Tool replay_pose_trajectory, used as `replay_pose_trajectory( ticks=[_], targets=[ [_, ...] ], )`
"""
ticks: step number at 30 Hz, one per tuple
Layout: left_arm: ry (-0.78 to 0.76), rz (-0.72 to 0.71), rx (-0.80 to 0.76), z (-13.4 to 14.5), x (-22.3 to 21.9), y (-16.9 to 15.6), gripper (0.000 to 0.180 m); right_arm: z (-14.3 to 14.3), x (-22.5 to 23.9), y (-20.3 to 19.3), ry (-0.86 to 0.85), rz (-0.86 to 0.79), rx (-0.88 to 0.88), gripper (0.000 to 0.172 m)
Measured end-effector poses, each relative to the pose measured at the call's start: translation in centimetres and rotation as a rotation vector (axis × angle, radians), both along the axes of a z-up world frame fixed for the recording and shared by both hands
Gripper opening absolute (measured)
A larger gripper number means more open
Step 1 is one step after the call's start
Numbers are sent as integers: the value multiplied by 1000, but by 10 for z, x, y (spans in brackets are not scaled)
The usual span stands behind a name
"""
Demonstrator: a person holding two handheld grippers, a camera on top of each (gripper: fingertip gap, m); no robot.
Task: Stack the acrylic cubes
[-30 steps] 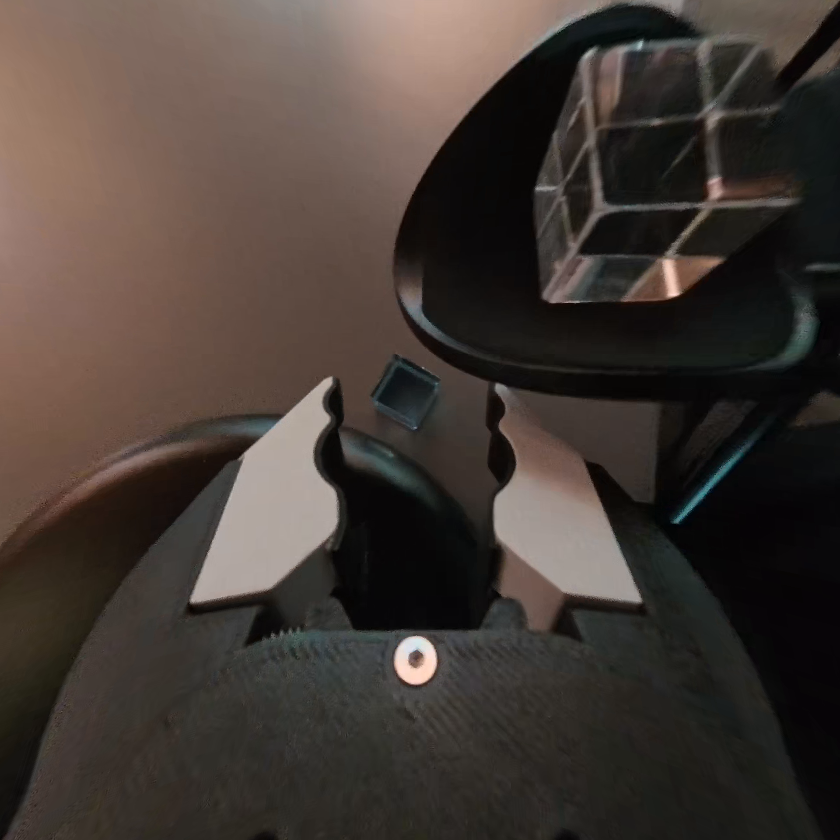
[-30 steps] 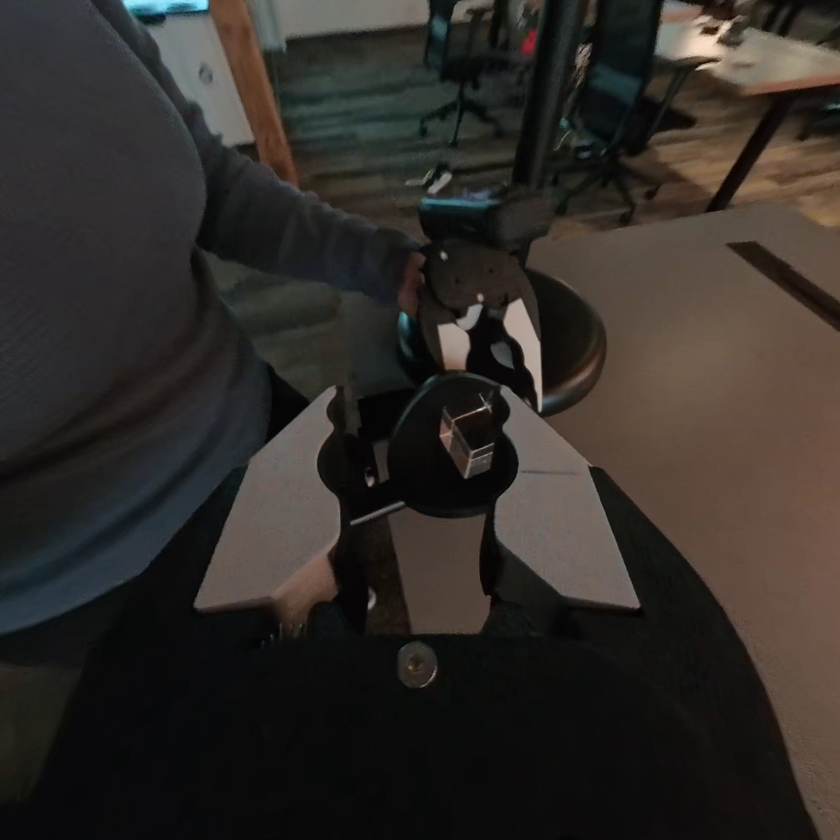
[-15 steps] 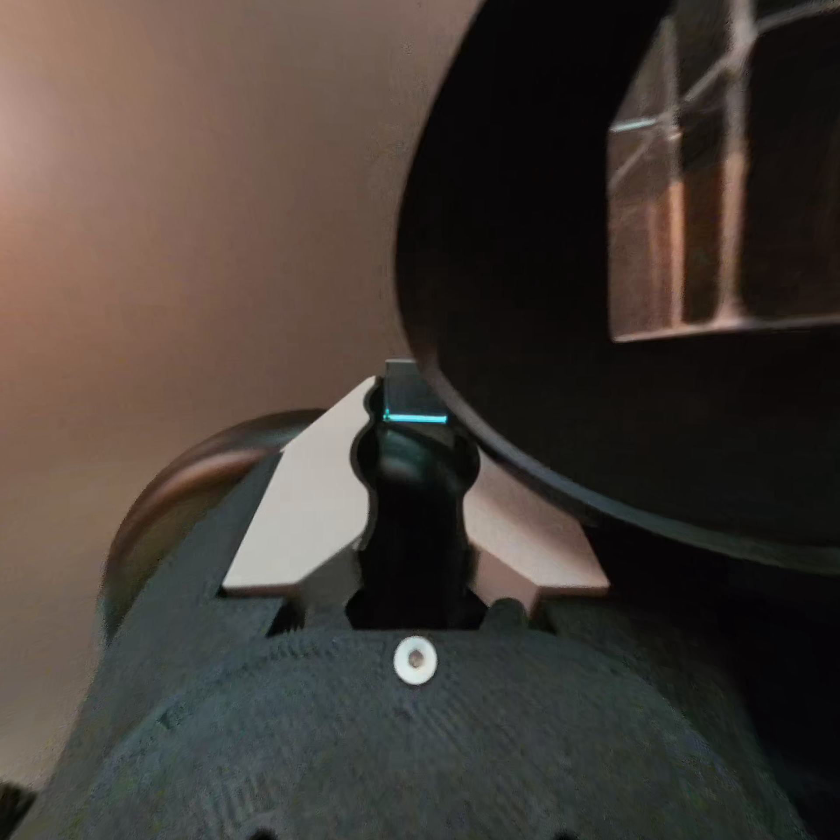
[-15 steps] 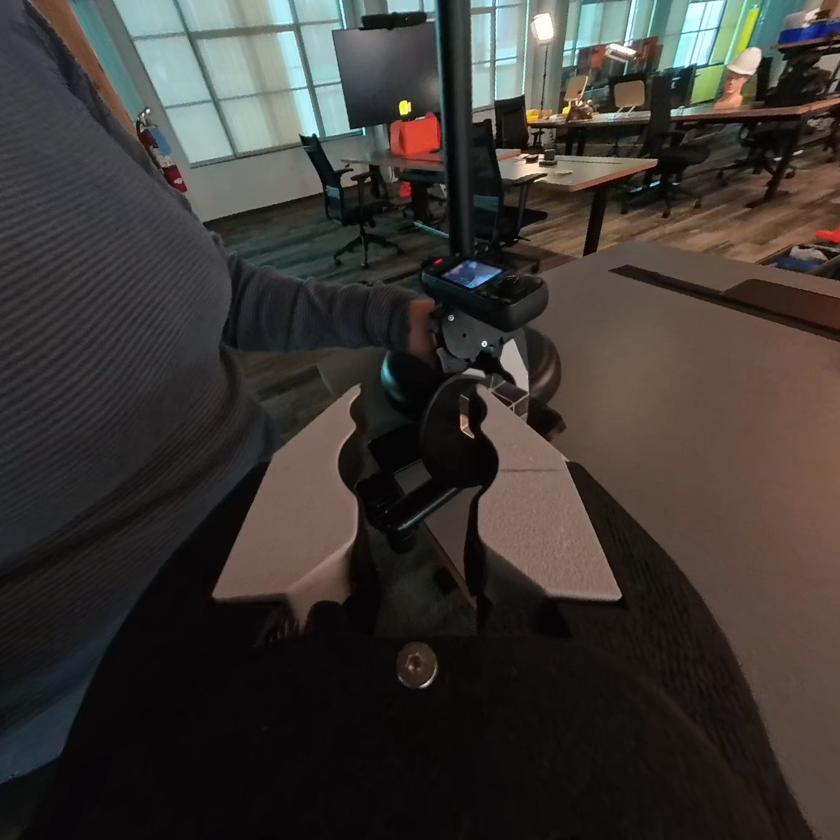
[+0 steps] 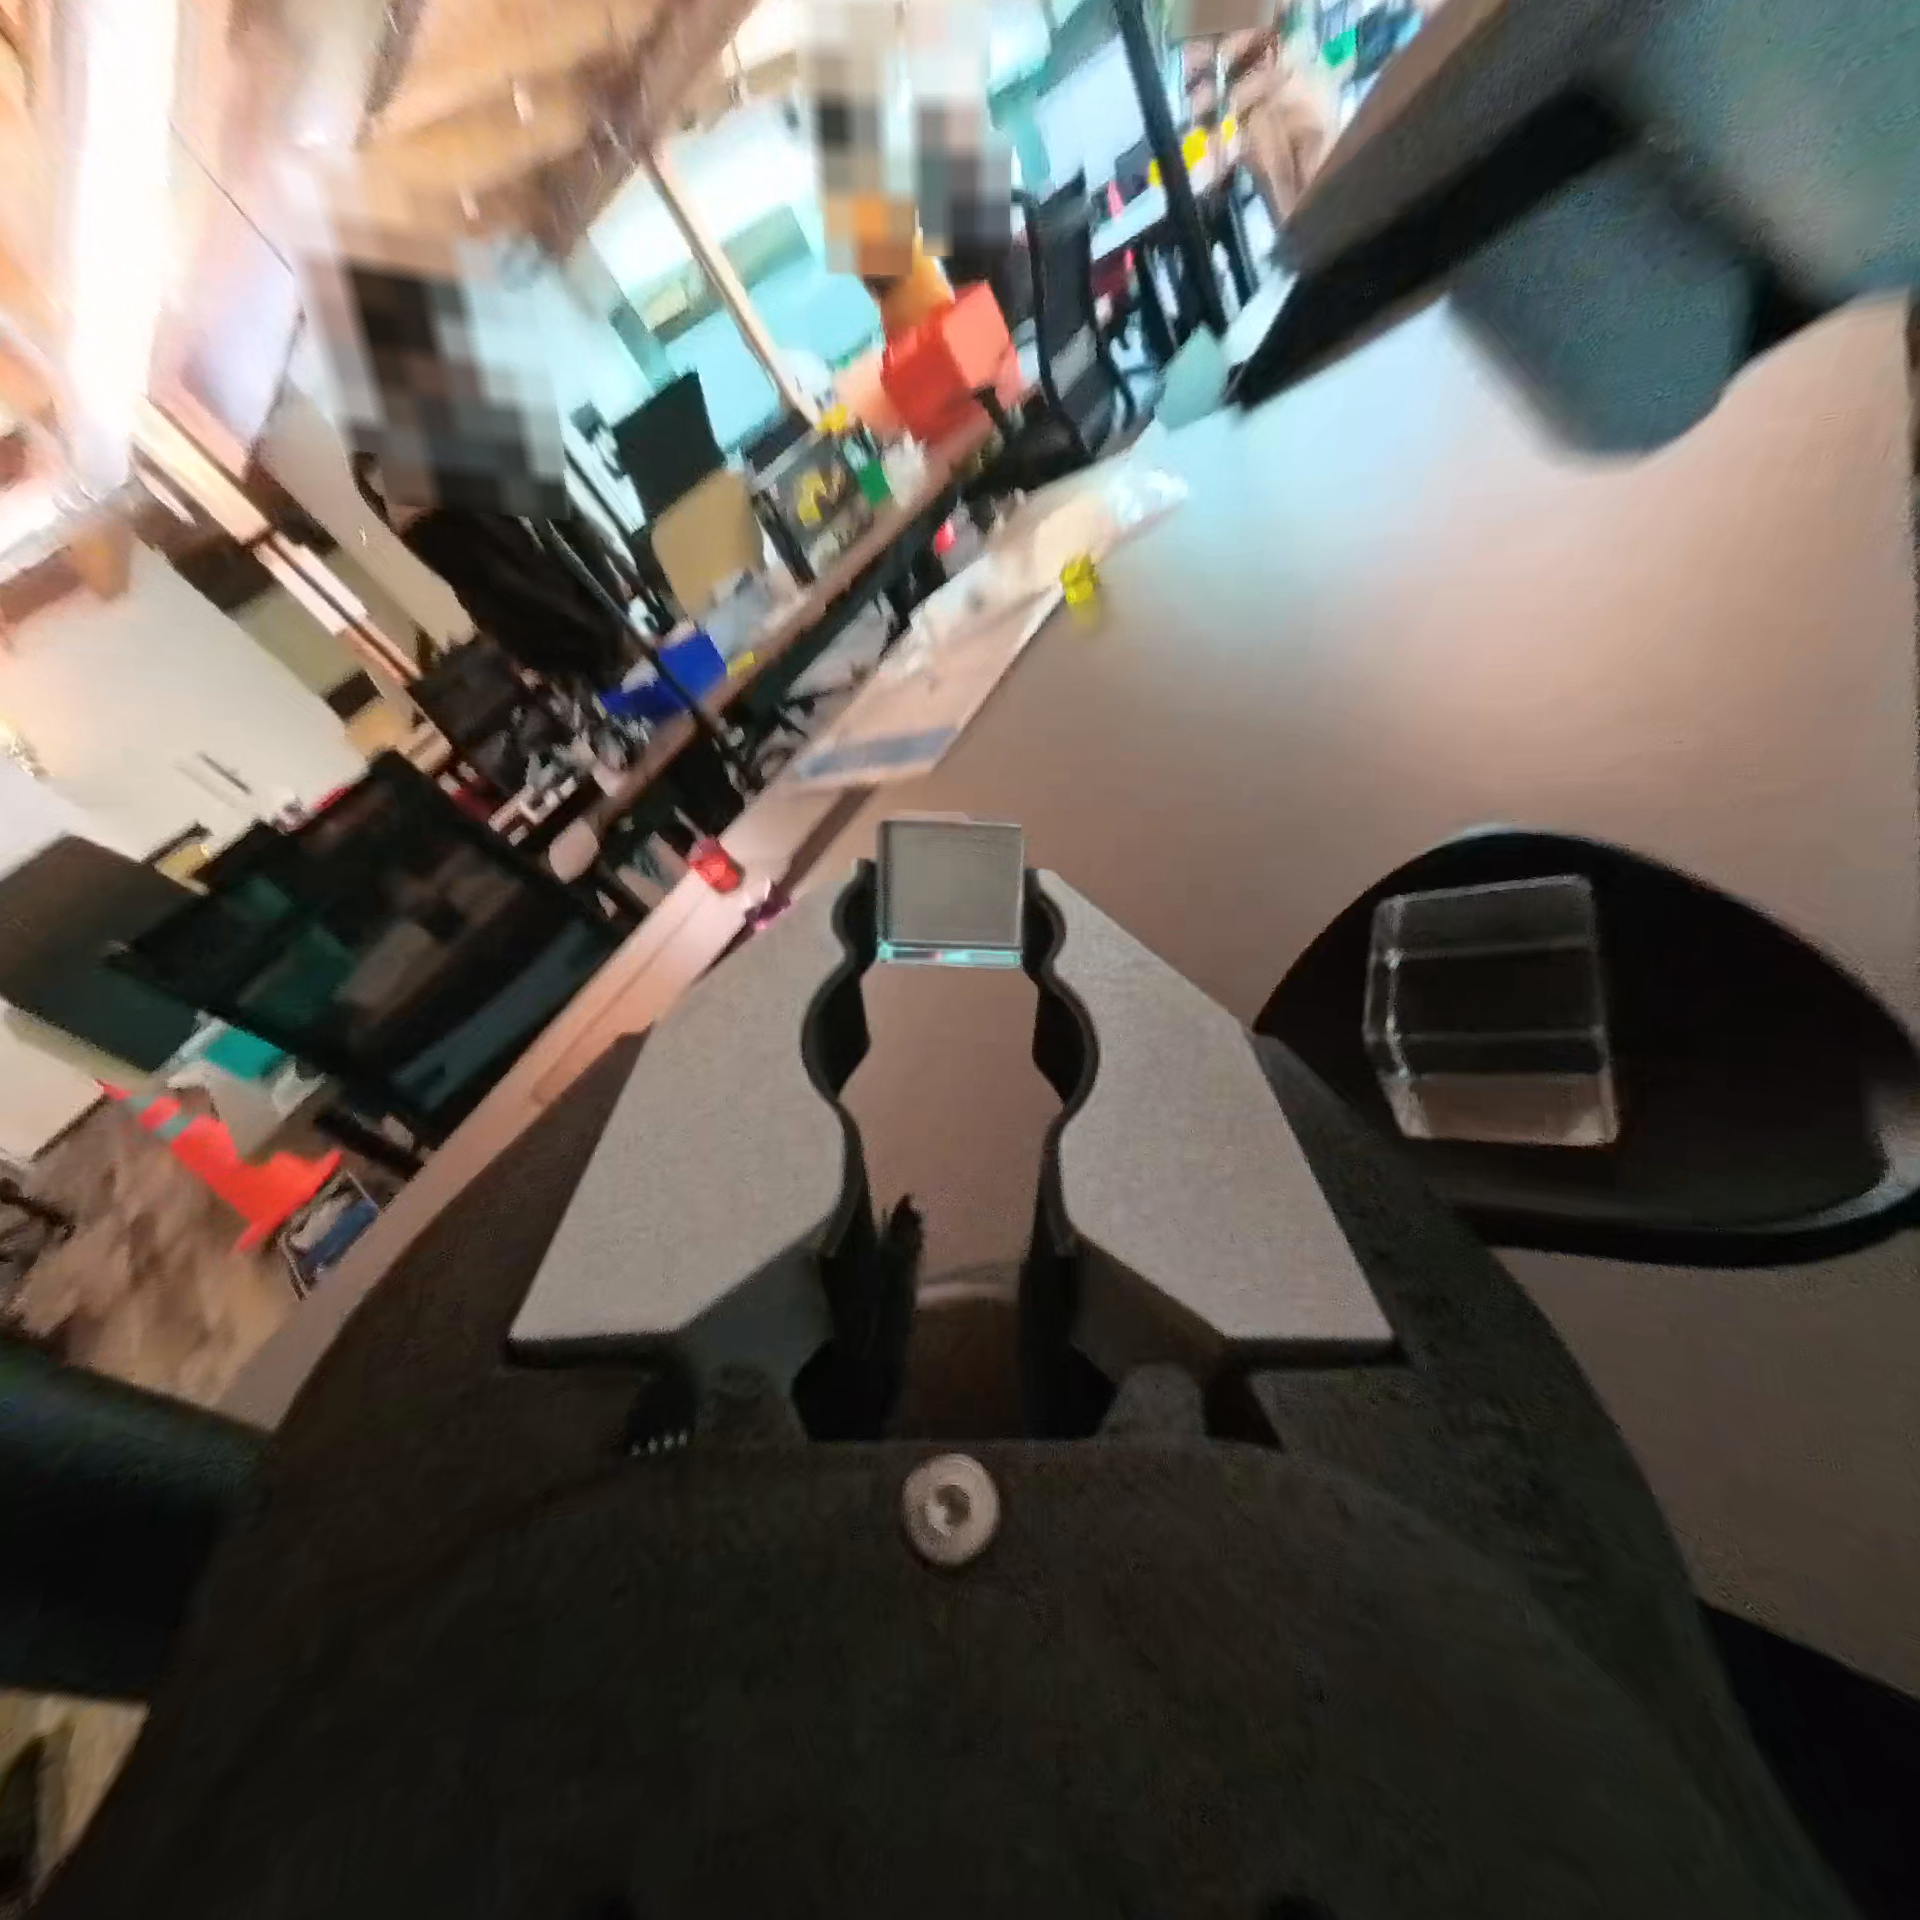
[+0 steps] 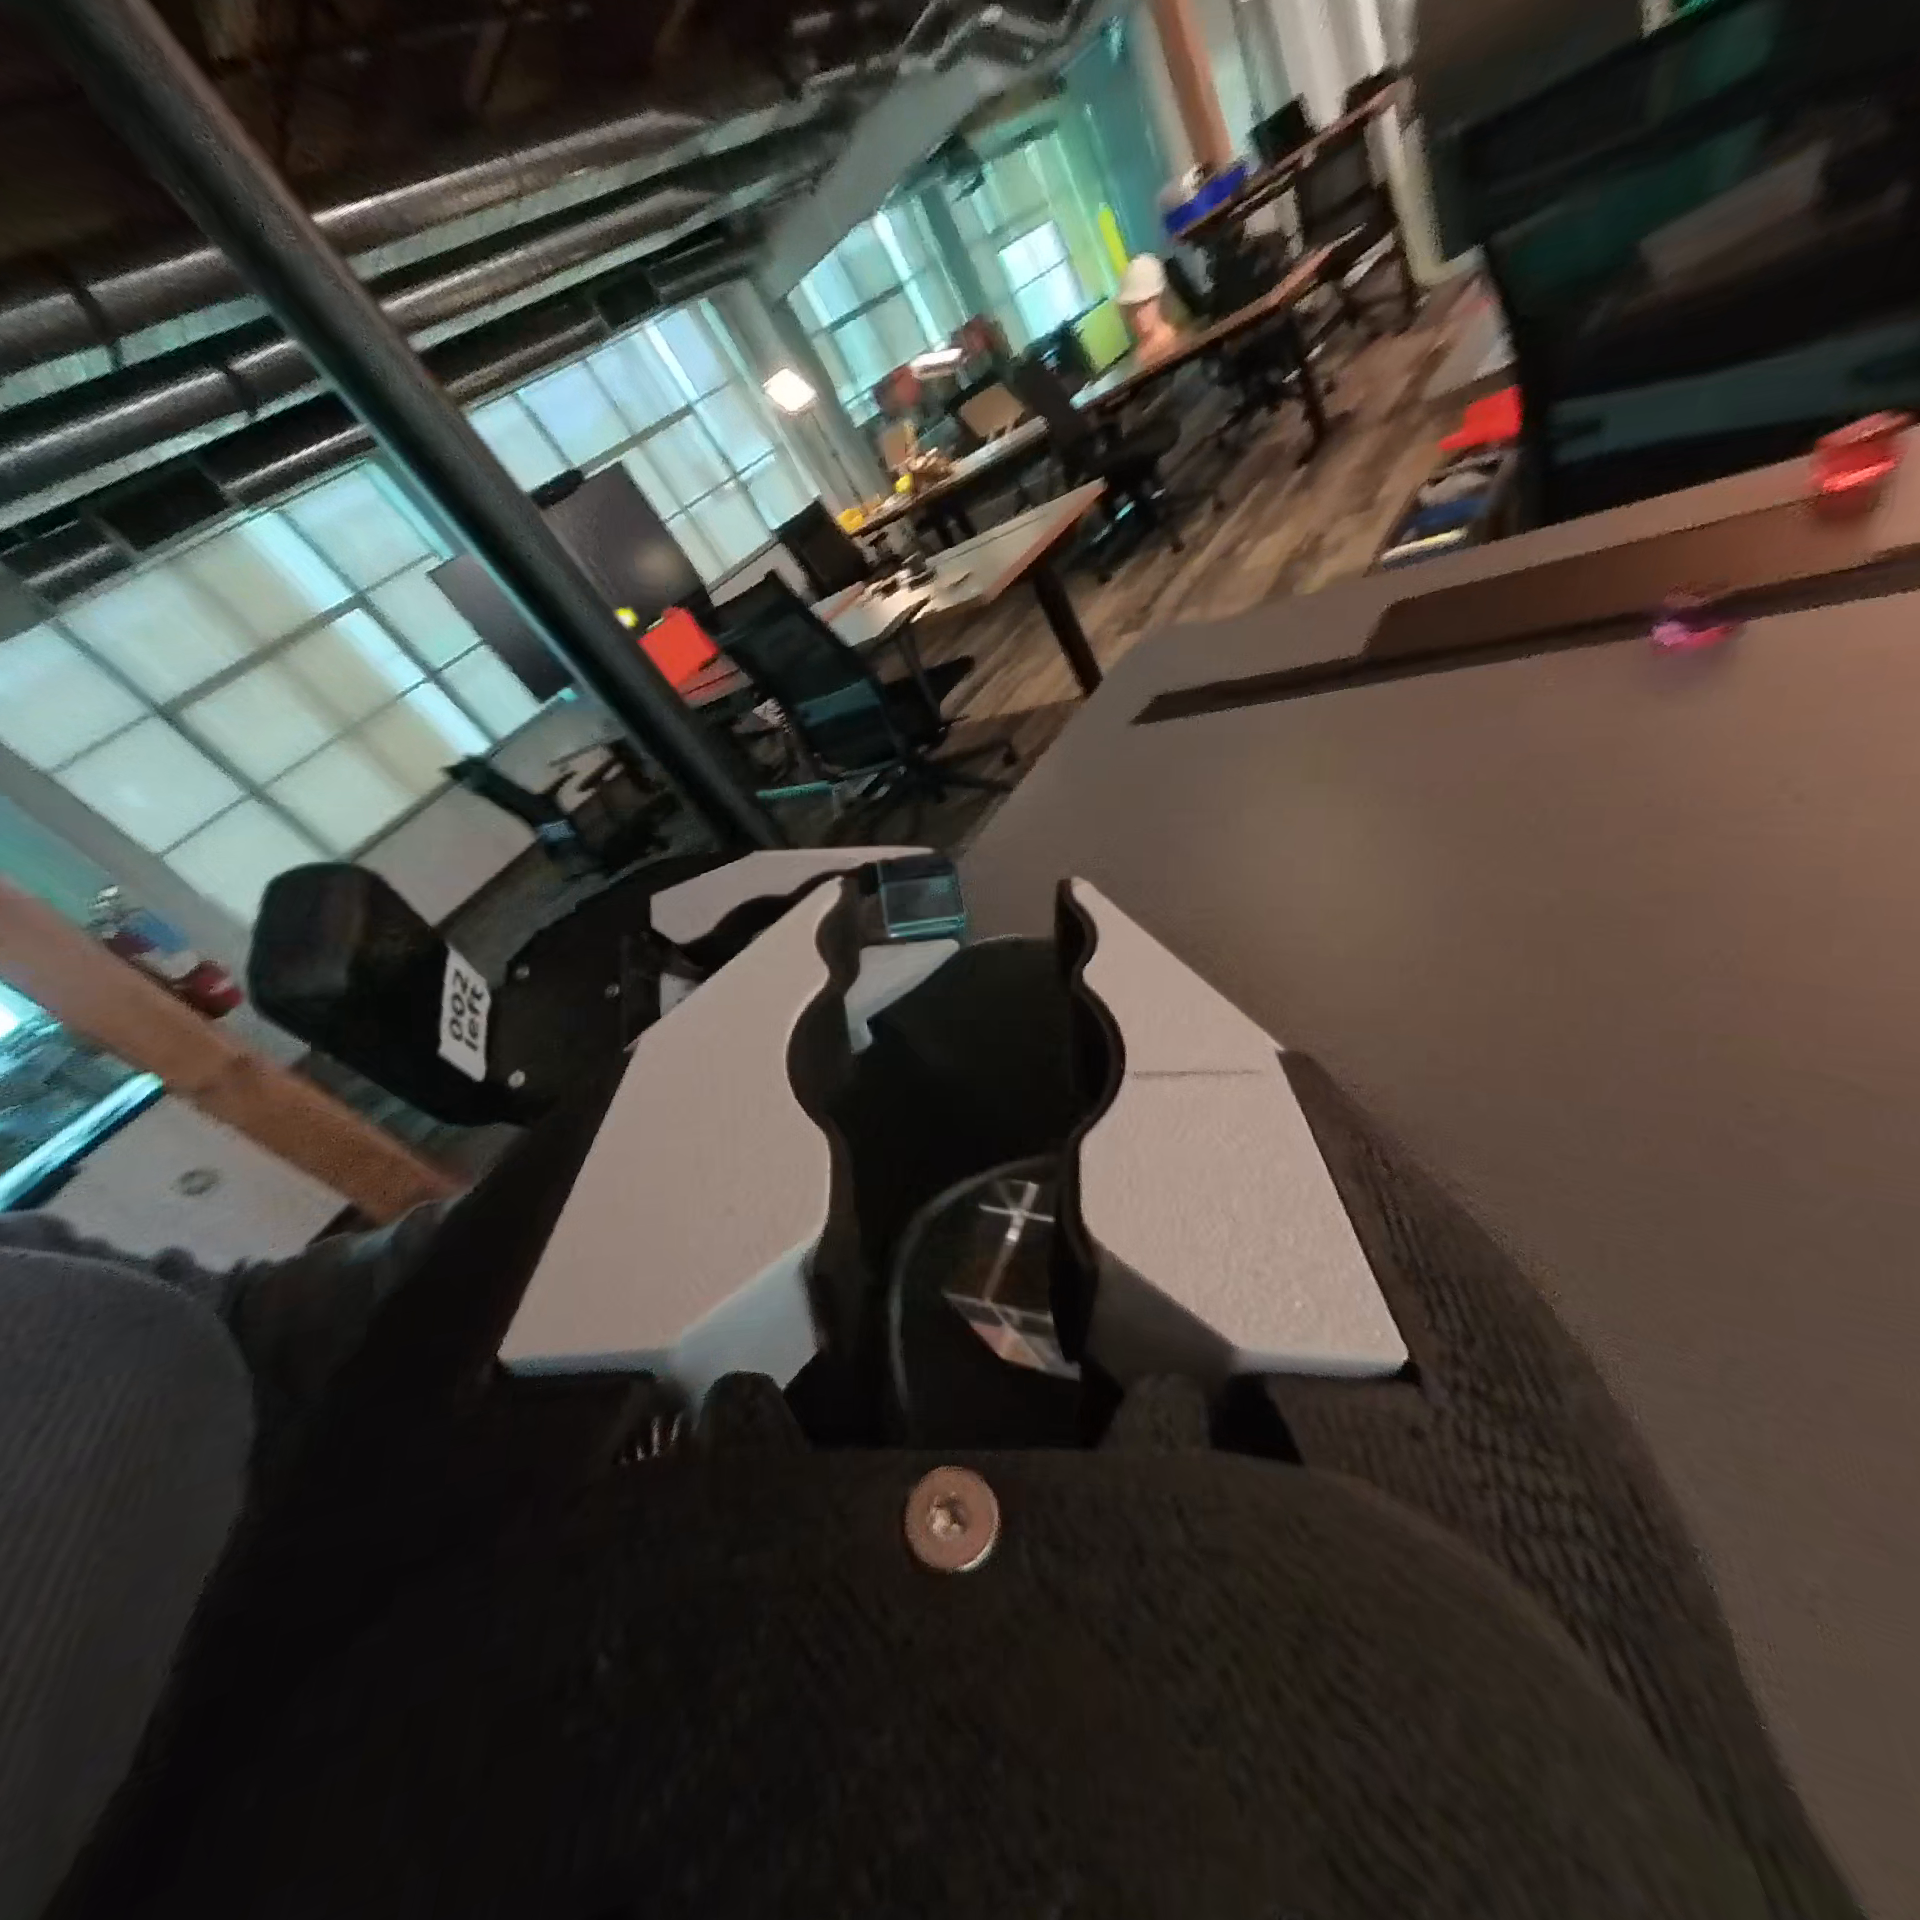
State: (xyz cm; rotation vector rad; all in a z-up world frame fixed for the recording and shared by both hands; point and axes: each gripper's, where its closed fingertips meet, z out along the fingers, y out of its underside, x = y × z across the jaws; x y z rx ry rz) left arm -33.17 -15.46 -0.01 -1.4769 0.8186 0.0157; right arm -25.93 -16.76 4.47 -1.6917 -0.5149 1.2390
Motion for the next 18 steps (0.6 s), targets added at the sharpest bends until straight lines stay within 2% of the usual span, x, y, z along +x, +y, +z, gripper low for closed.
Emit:
replay_pose_trajectory(
  ticks=[3,7,9,11,14,15,16,18],
  targets=[
    [-2,-20,99,18,8,-16,27,-7,-35,-11,-27,136,-20,43],
    [-4,-68,185,32,21,-36,27,-13,-61,-29,-107,243,53,47],
    [10,-79,194,31,24,-40,26,-10,-66,-38,-74,304,25,42],
    [12,-95,192,30,27,-44,27,-14,-66,-42,-91,346,0,27],
    [7,-170,139,22,33,-51,27,-22,-61,-47,-187,408,19,27],
    [-9,-178,114,20,33,-53,31,-25,-56,-45,-238,420,39,26],
    [-22,-158,108,20,29,-53,45,-28,-49,-40,-301,423,70,26],
    [-6,-127,104,18,18,-56,51,-36,-34,-35,-444,496,133,26]
  ],
)
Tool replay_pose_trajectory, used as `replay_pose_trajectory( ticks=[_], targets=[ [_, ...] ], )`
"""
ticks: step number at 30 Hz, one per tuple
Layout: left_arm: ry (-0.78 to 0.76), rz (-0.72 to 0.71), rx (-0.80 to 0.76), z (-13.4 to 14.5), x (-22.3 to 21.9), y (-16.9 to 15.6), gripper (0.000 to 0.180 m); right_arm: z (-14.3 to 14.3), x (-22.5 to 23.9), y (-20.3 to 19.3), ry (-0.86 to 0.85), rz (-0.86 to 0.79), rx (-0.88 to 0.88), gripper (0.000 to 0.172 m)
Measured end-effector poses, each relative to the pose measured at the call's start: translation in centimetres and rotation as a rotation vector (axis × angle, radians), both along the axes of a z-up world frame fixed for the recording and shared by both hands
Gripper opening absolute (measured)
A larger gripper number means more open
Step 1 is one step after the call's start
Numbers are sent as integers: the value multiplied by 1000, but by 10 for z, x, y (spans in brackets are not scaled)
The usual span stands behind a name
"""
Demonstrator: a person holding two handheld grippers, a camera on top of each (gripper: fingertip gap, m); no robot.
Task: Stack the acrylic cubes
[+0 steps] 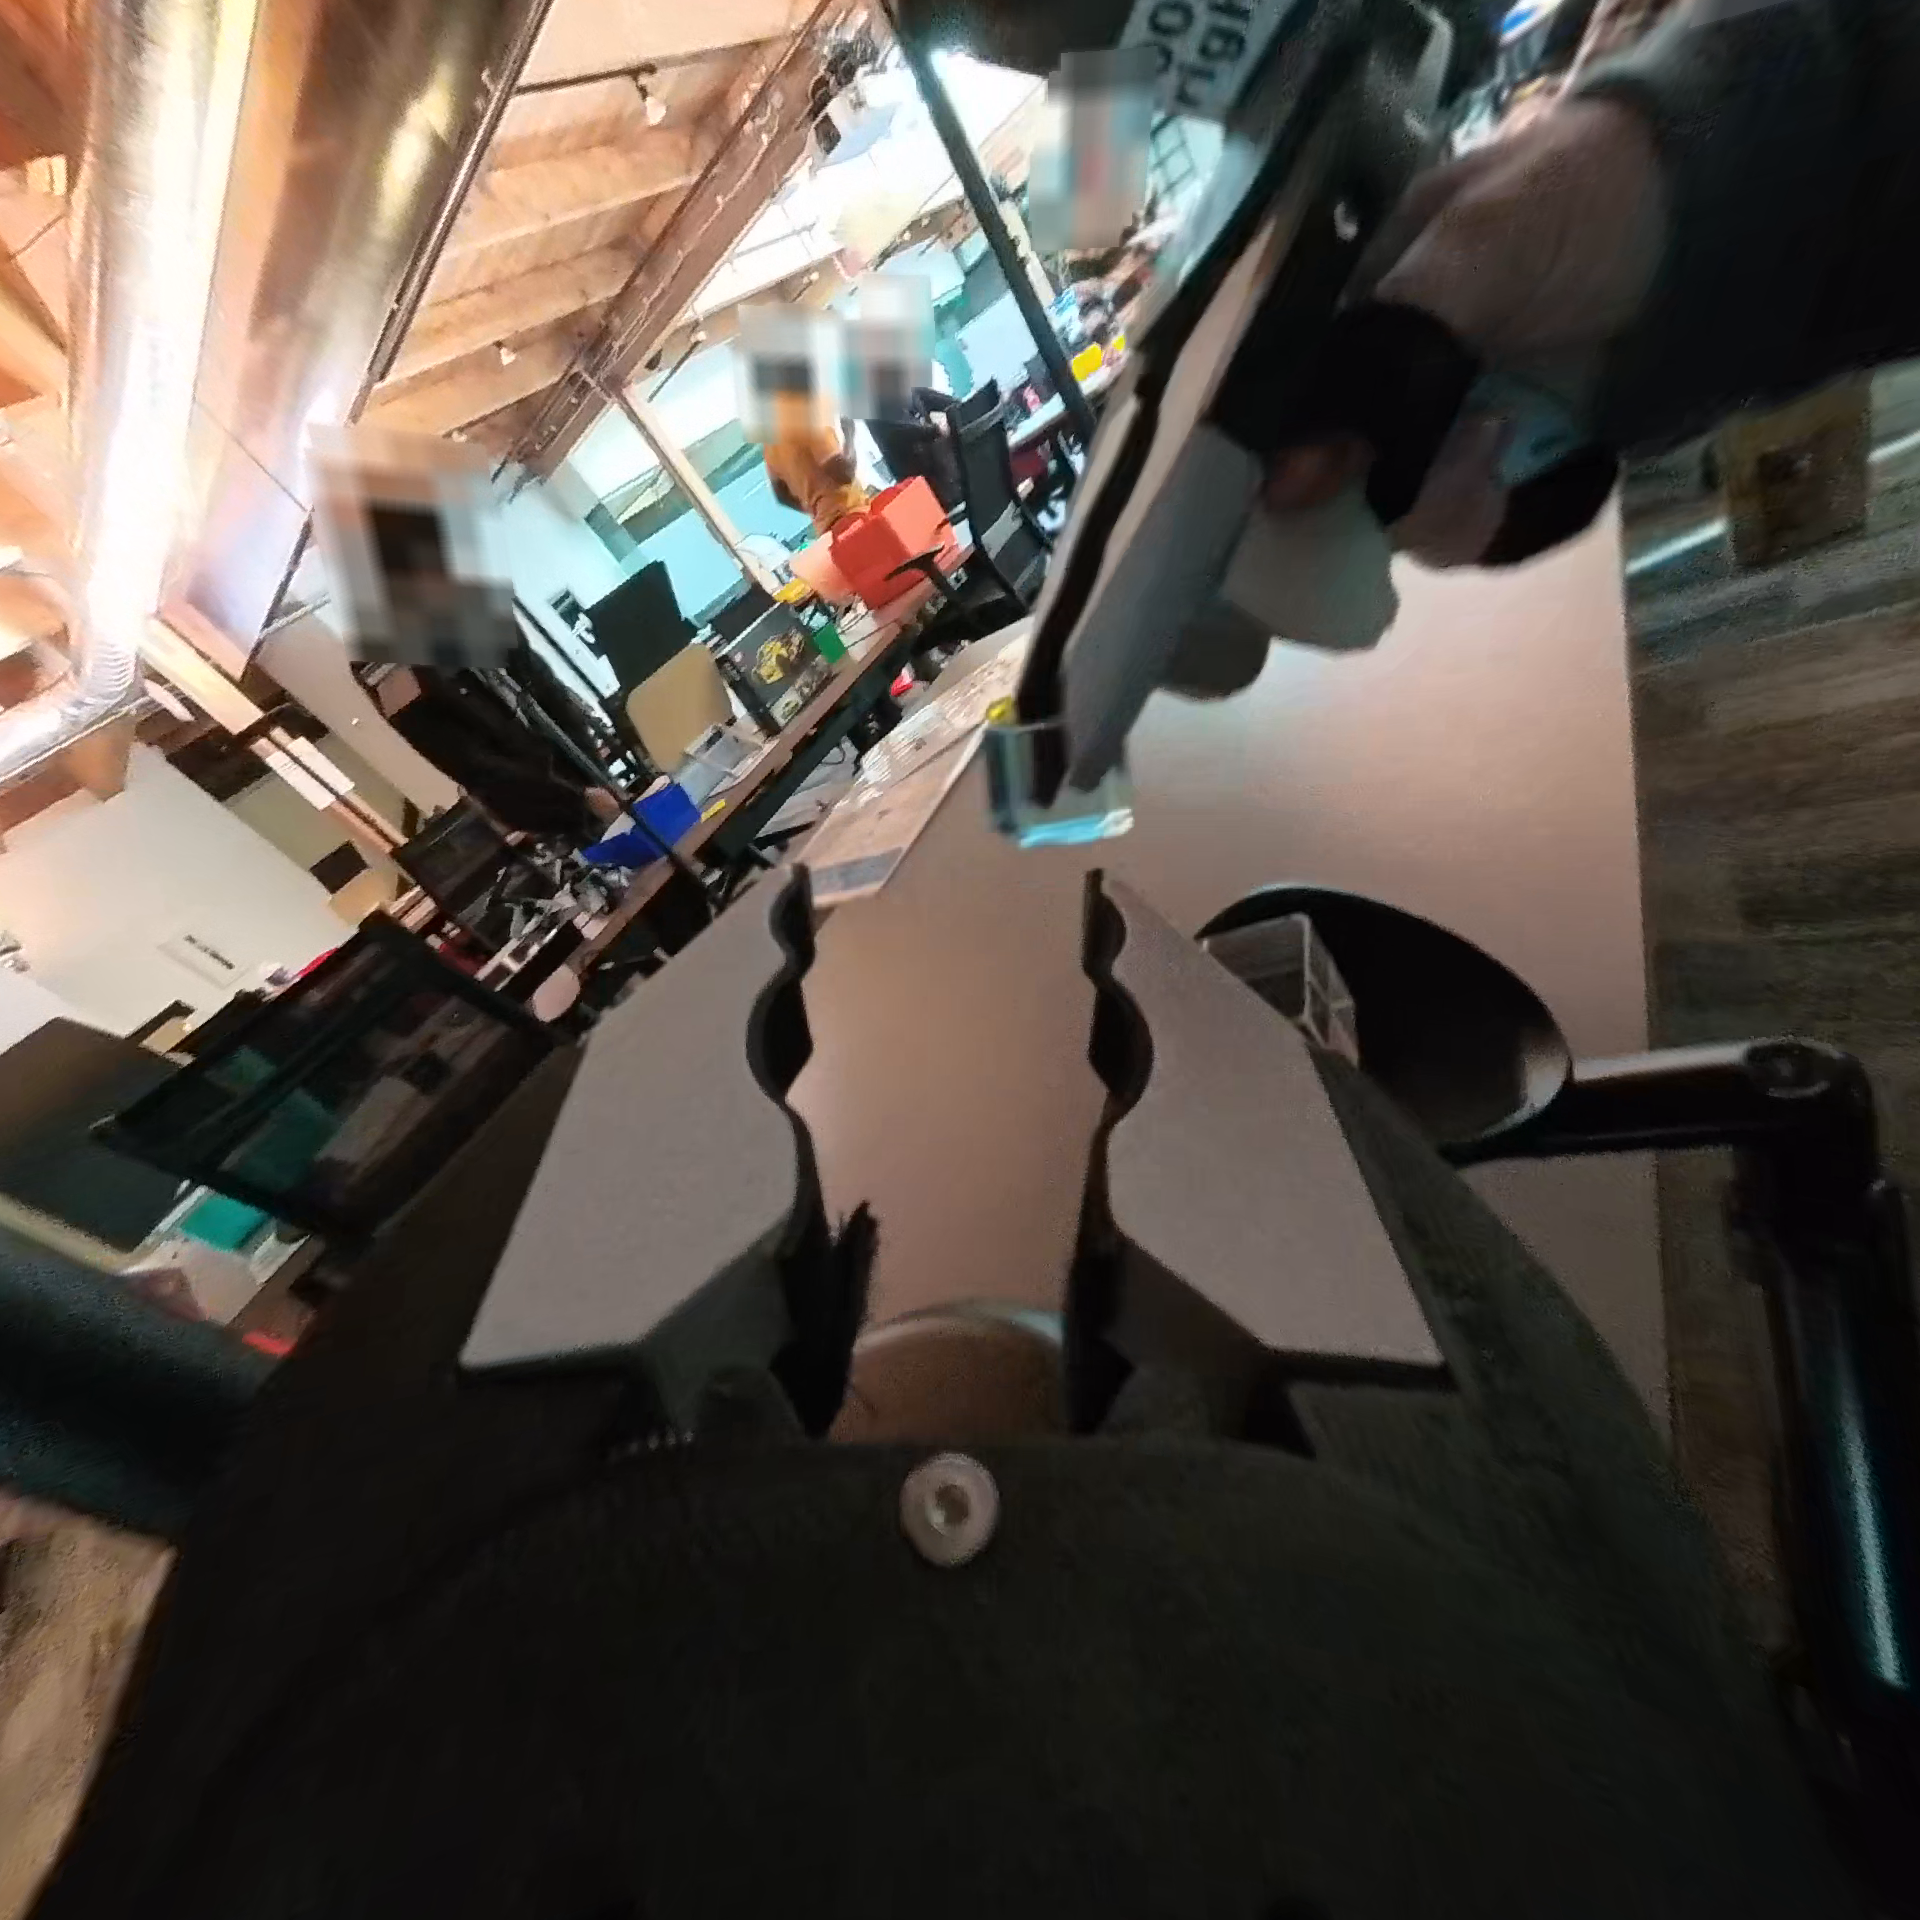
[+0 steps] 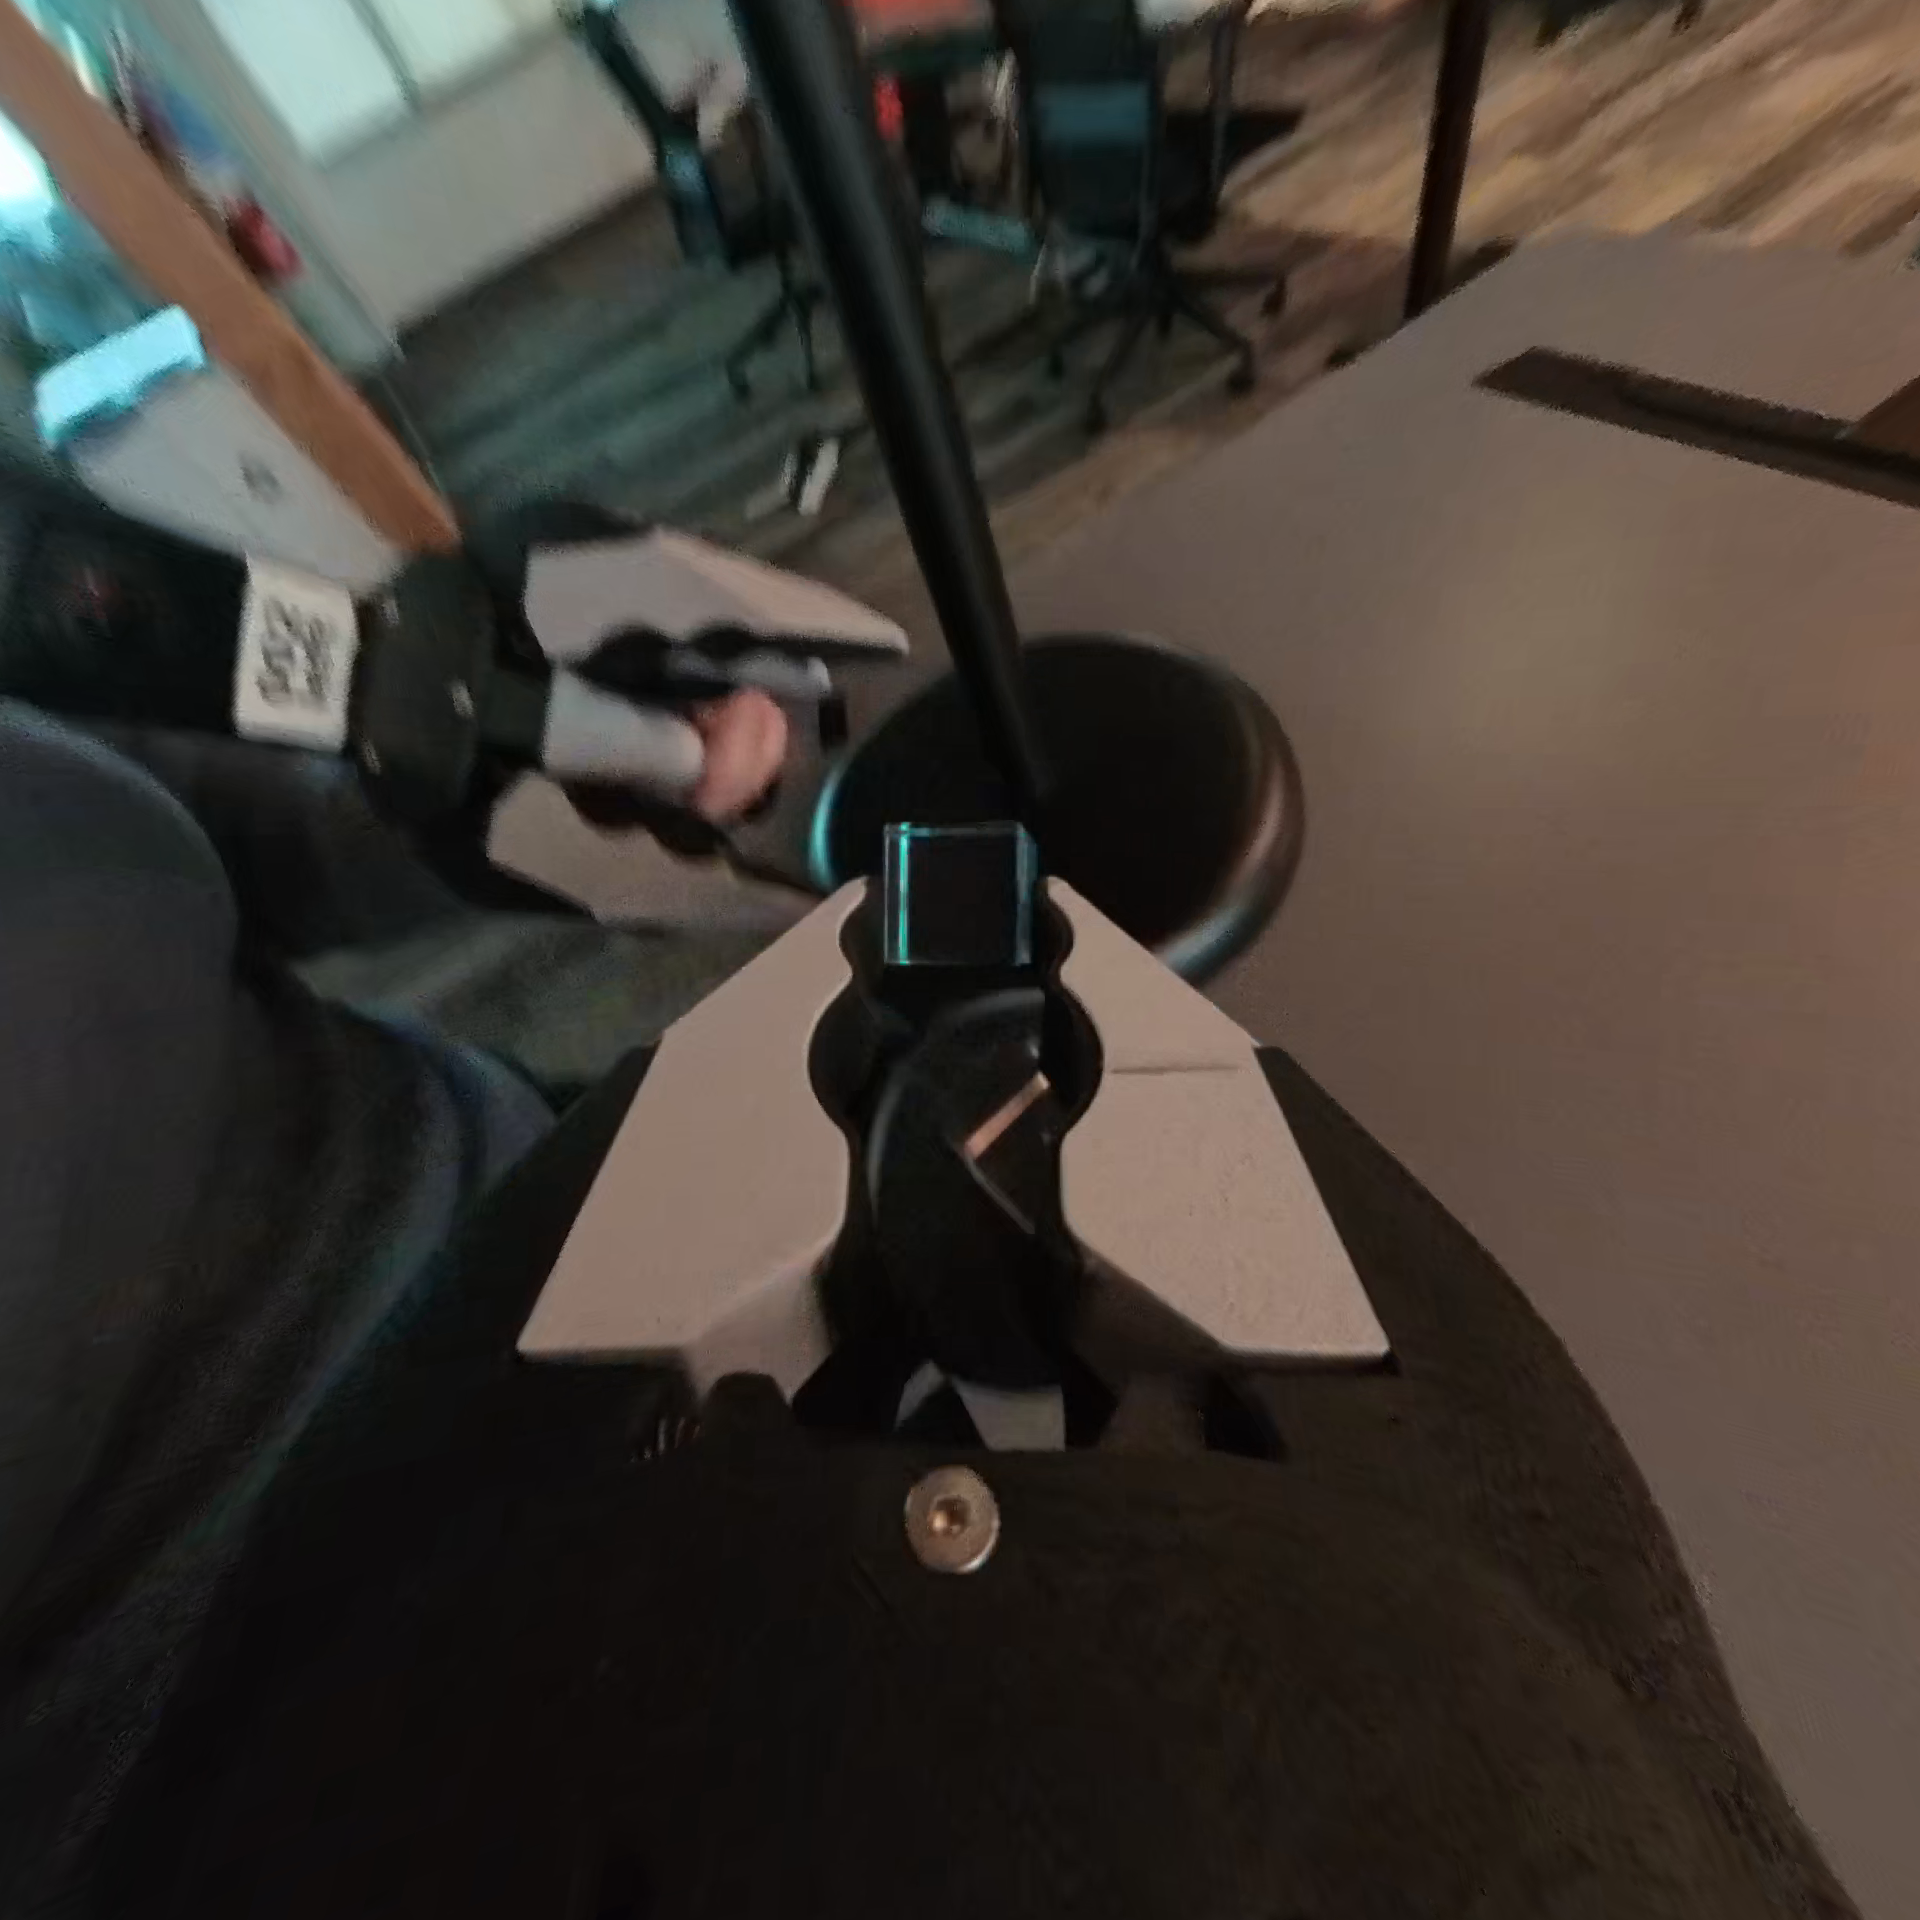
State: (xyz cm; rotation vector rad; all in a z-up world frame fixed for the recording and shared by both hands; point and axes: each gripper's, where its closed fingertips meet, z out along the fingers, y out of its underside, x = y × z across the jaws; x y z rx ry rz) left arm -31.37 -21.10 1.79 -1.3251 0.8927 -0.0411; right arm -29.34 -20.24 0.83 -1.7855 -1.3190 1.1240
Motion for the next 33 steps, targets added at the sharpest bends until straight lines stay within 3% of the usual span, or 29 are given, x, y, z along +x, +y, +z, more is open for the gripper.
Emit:
replay_pose_trajectory(
  ticks=[5,9,20,23,25,33],
  targets=[
    [-20,35,-45,-7,-26,-15,48,-30,19,-10,-261,355,124,26],
    [-46,57,-96,-11,-44,-26,49,-47,19,-12,-373,542,167,26],
    [-197,188,-147,0,-100,-40,53,-68,17,-14,-507,690,123,26],
    [-215,234,-165,0,-114,-43,62,-62,16,-9,-509,632,138,43],
    [-240,251,-176,4,-122,-48,68,-43,15,-7,-442,542,157,51],
    [-460,265,-117,41,-187,-69,71,69,20,-29,107,-101,500,52]
  ],
)
